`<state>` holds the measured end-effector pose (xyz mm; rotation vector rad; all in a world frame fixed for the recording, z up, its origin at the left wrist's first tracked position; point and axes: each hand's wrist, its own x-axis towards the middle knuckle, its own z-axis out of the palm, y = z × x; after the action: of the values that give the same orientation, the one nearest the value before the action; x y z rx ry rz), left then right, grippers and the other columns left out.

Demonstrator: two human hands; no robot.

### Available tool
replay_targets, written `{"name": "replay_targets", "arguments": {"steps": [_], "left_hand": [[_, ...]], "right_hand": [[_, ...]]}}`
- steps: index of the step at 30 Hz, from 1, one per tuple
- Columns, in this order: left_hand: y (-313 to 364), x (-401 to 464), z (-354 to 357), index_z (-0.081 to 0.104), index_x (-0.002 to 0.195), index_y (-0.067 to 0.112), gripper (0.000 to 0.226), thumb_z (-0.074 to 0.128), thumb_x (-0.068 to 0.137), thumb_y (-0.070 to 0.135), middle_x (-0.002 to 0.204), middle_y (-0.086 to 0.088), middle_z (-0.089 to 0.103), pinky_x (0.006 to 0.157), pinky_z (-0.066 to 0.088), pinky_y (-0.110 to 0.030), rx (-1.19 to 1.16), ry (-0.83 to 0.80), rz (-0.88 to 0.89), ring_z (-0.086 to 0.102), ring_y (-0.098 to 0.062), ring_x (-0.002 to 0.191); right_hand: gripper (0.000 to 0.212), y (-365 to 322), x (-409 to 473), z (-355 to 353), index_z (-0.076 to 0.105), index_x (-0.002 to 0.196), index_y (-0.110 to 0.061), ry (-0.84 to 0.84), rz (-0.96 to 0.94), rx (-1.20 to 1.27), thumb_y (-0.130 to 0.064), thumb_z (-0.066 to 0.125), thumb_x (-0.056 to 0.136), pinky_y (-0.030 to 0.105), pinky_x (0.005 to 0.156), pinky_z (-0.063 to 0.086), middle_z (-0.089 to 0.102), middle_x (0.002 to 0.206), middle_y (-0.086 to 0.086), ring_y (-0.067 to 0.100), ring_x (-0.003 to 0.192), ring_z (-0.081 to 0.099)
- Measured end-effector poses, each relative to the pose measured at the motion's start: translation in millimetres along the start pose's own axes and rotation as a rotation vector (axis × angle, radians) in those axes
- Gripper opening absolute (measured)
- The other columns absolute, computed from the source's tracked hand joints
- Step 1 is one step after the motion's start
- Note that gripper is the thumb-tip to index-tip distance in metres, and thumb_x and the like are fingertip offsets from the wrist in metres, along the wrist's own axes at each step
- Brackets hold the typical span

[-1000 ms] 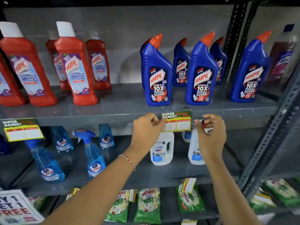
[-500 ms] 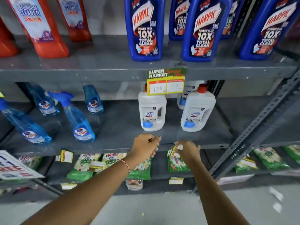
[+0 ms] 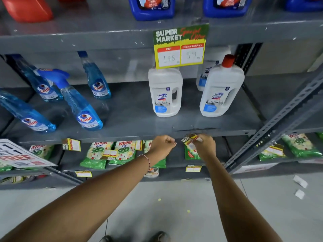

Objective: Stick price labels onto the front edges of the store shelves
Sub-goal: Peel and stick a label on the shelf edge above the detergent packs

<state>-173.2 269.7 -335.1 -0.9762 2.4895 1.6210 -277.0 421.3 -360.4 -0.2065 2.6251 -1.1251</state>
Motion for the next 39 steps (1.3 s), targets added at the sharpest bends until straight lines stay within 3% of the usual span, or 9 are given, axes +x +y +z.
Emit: {"name": "replay_targets", "arguments": {"steps": [4,8,10,16,23,26,31,37,39], "left_hand": [[1,9,20,0.069,0.117,0.01,0.038,0.076,0.083,0.026,0.108,-0.005,0.074,0.082,0.053,-0.03,-0.038,0.017,-0.03,0.07,-0.024,0.097],[3,18,29,0.076,0.099,0.007,0.022,0.077,0.082,0.02,0.095,-0.014,0.078,0.071,0.055,-0.028,-0.05,0.069,-0.019,0.066,-0.017,0.07],[2,23,31,0.078,0.091,0.005,0.017,0.079,0.08,0.018,0.088,-0.016,0.078,0.075,0.06,-0.034,-0.004,0.102,-0.004,0.067,-0.02,0.067],[3,31,36,0.072,0.075,0.006,0.008,0.079,0.079,0.006,0.084,-0.019,0.076,0.068,0.065,-0.043,-0.02,0.091,-0.01,0.077,-0.029,0.069],[7,42,43,0.075,0.073,-0.002,0.014,0.075,0.079,0.011,0.081,-0.02,0.076,0.072,0.064,-0.046,0.033,0.118,-0.057,0.076,-0.031,0.075],[8,43,40,0.072,0.07,-0.006,0.027,0.072,0.081,0.018,0.074,-0.022,0.075,0.066,0.064,-0.047,0.007,0.118,-0.079,0.075,-0.033,0.068],[-6,30,26,0.07,0.075,0.0,0.033,0.065,0.091,0.028,0.067,-0.012,0.07,0.041,0.057,-0.028,-0.193,0.113,-0.217,0.066,-0.021,0.045],[-62,-6,-42,0.071,0.082,-0.003,0.032,0.065,0.093,0.026,0.069,-0.013,0.072,0.05,0.062,-0.033,-0.497,0.188,-0.329,0.067,-0.022,0.047],[-91,-16,-82,0.071,0.086,-0.001,0.025,0.064,0.093,0.021,0.066,-0.009,0.073,0.044,0.059,-0.028,-0.563,0.253,-0.383,0.067,-0.021,0.047]], "right_hand": [[0.007,11,-7,4,0.072,0.074,-0.012,-0.044,0.14,0.408,-0.014,0.073,0.081,0.035,0.067,0.046,0.071,0.079,0.014,0.024,0.072,0.06],[0.019,24,-13,8,0.075,0.079,-0.02,-0.121,0.139,0.601,-0.004,0.079,0.072,0.044,0.075,0.054,0.074,0.086,0.011,0.024,0.078,0.066],[0.027,27,-13,11,0.071,0.078,-0.025,-0.061,0.121,0.542,-0.002,0.081,0.067,0.046,0.081,0.058,0.077,0.094,0.011,0.028,0.085,0.072],[0.009,24,-3,14,0.073,0.088,-0.019,0.133,0.055,0.345,-0.02,0.076,0.08,0.048,0.079,0.058,0.076,0.087,0.004,0.025,0.083,0.071],[0.025,19,4,19,0.059,0.082,-0.026,0.281,0.048,0.136,-0.042,0.076,0.076,0.044,0.086,0.046,0.065,0.081,-0.008,0.023,0.086,0.06],[0.032,18,3,19,0.05,0.085,-0.023,0.406,0.116,0.116,-0.035,0.078,0.077,0.044,0.084,0.039,0.061,0.087,-0.005,0.024,0.088,0.055],[0.008,20,-6,15,0.054,0.091,-0.012,0.564,0.236,0.268,-0.014,0.062,0.089,0.052,0.082,0.051,0.065,0.097,0.008,0.031,0.093,0.061],[0.021,-13,-56,67,0.047,0.083,-0.022,0.402,-0.087,0.347,-0.01,0.062,0.089,0.014,0.059,0.033,0.054,0.075,-0.006,0.015,0.067,0.053],[0.019,-37,-76,96,0.05,0.085,-0.022,0.277,-0.178,0.336,-0.008,0.063,0.089,0.005,0.062,0.038,0.056,0.076,-0.006,0.014,0.068,0.055]]}}
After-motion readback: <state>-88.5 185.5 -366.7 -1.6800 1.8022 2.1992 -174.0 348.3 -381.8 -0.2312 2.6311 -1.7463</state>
